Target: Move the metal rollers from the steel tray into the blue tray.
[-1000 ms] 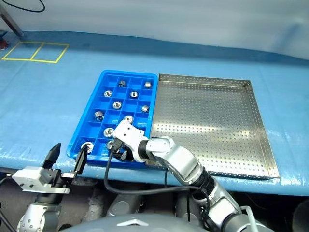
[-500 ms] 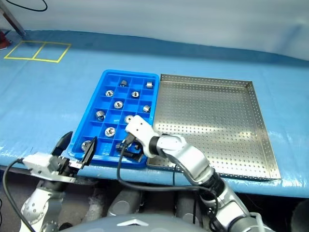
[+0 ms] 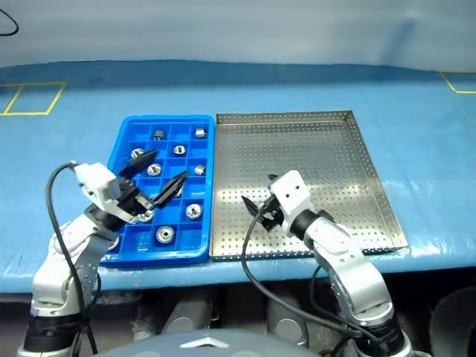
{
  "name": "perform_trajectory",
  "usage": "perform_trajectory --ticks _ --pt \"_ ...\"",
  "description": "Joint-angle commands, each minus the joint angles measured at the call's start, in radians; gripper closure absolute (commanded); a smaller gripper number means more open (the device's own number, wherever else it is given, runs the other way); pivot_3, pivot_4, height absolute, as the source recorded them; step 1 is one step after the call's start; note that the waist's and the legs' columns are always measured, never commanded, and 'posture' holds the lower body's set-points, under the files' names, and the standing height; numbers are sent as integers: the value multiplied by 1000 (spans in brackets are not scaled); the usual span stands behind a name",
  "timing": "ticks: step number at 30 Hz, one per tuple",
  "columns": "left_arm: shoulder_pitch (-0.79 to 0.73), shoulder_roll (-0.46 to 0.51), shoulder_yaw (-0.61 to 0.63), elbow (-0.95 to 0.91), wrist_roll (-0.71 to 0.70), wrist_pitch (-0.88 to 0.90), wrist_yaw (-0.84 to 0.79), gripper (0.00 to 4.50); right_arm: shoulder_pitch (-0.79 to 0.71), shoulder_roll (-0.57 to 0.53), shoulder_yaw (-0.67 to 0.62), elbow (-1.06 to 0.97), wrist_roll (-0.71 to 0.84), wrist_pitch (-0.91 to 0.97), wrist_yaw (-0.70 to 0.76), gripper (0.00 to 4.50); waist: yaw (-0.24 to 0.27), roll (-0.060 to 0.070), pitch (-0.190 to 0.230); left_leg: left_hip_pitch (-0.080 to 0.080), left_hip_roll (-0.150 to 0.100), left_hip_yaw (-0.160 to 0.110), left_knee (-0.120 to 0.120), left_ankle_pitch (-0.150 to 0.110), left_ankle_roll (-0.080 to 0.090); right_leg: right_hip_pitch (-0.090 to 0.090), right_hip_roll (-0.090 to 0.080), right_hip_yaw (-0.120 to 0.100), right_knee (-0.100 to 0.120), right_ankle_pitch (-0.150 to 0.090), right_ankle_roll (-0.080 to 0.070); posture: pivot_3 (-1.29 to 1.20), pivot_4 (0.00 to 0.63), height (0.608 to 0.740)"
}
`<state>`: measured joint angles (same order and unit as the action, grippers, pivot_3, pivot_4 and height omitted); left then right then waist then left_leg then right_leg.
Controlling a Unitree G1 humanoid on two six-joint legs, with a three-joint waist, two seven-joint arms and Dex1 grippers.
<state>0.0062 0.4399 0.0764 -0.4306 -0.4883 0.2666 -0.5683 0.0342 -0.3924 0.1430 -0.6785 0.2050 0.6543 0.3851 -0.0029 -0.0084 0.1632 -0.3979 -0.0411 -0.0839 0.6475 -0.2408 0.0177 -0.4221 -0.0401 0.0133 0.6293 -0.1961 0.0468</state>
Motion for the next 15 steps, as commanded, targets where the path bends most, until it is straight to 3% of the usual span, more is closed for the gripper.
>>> perform_trajectory --ticks 1,15 --pt "-35 43 -32 7 8 117 3 0 45 -17 -55 -51 4 -53 5 328 -12 0 0 1 0 0 0 0 0 1 0 0 0 0 0 -24 150 740" --pt "43 99 -10 -56 9 180 -14 0 72 -28 -69 -37 27 -31 5 328 -7 0 0 4 0 0 1 0 1 4 -2 0 0 -2 -3 19 150 740"
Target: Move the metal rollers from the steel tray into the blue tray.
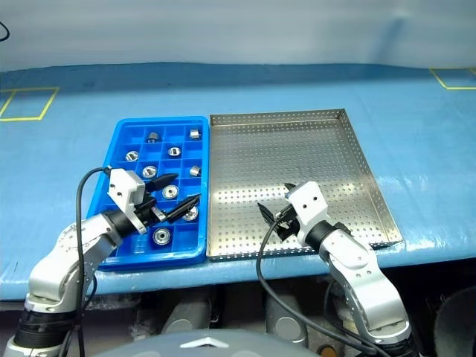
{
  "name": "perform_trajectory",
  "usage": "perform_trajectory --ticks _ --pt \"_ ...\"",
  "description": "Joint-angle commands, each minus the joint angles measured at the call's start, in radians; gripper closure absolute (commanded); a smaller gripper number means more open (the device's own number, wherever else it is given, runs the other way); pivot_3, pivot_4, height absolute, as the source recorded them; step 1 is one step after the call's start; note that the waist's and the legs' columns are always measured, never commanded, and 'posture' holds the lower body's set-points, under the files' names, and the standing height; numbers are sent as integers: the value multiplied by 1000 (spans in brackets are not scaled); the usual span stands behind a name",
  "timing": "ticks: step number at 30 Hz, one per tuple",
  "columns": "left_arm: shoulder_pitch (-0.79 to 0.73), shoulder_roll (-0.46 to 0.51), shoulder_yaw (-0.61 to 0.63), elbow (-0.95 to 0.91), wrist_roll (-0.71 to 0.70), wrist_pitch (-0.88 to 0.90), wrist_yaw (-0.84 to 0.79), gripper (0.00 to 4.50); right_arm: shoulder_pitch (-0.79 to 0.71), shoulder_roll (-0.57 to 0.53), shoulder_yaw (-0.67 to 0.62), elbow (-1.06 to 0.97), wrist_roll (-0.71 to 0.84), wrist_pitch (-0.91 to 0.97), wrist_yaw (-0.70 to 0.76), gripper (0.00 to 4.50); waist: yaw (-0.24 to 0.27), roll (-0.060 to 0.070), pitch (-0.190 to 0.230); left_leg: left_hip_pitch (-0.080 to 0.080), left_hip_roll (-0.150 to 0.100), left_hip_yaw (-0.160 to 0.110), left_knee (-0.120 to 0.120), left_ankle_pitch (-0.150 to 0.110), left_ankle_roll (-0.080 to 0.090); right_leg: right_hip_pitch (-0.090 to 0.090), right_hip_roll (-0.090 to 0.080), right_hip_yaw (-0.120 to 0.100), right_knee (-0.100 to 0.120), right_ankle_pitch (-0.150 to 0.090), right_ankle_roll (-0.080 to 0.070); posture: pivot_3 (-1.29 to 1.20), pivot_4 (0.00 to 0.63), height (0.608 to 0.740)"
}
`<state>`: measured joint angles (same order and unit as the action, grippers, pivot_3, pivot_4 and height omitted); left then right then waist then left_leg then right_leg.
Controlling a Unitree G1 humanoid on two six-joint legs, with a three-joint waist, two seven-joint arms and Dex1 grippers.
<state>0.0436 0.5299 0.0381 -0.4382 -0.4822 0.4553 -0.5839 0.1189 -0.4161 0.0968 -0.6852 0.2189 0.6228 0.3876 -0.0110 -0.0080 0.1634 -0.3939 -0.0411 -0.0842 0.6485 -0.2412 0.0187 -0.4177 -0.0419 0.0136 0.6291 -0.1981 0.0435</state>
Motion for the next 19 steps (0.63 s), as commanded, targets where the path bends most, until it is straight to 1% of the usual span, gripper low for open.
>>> perform_trajectory --ticks 1,19 --pt "8 9 29 -49 4 -10 2 0 -17 -5 -22 -27 14 2 4 328 1 0 0 0 0 0 0 0 0 0 0 0 0 0 0 22 150 740" --pt "37 -6 23 -56 42 -44 3 0 -11 2 -4 -24 13 14 -4 328 3 0 0 0 0 0 0 0 0 0 -2 0 0 0 0 23 150 740"
